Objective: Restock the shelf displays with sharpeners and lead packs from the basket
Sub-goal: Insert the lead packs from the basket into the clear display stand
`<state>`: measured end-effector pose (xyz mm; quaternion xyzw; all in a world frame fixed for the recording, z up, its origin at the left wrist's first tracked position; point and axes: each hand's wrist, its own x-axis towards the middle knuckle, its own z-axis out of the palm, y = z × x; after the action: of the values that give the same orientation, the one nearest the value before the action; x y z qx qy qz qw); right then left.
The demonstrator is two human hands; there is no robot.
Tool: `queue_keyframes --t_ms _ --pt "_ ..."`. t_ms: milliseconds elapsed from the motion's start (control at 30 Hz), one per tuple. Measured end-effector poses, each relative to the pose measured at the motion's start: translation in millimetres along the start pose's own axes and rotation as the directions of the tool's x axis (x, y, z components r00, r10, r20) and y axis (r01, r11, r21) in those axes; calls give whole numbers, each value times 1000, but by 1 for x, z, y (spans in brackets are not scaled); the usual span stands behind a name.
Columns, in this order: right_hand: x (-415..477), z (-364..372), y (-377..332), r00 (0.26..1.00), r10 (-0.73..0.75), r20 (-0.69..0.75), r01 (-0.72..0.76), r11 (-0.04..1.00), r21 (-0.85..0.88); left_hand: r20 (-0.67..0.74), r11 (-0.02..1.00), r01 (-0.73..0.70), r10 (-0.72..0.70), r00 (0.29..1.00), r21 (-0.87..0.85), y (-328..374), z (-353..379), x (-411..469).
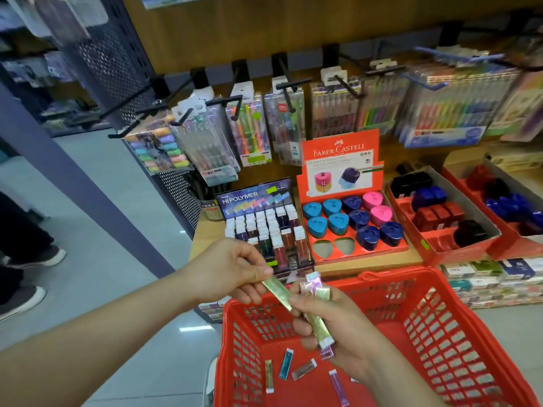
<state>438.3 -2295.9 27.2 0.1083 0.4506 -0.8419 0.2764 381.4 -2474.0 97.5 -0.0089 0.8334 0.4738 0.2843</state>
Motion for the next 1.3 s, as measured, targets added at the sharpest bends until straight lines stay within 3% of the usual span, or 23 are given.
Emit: queue_keyframes --t_ms 167,267,433,533,667,1033,1167,1300 --pt "20 0 5 999 -4 -46 3 999 -37 29 992 61 -58 998 -114 -8 -12 9" --pt "28 0 5 993 5 -116 1 999 49 -103 991 4 -18 995 -135 -2 -23 23" --pt "30 -18 -4 991 51 -120 -9 945 328 -321 978 -138 182 929 156 18 -31 64" --pt "30 -31 -8 997 11 -74 19 918 395 -311 909 -179 305 900 376 25 -20 83" --pt "27 -40 -15 993 -13 -117 55 928 368 -273 802 -190 399 875 566 32 -9 95" --pt "19 -44 -23 985 63 -160 2 927 374 -174 653 -142 395 902 744 30 -7 107" --pt "20 -43 -24 968 51 -244 46 925 377 -101 519 -158 436 895 840 23 7 111" --pt "18 -44 -25 954 51 -297 65 927 368 -126 492 -132 457 880 861 18 13 116"
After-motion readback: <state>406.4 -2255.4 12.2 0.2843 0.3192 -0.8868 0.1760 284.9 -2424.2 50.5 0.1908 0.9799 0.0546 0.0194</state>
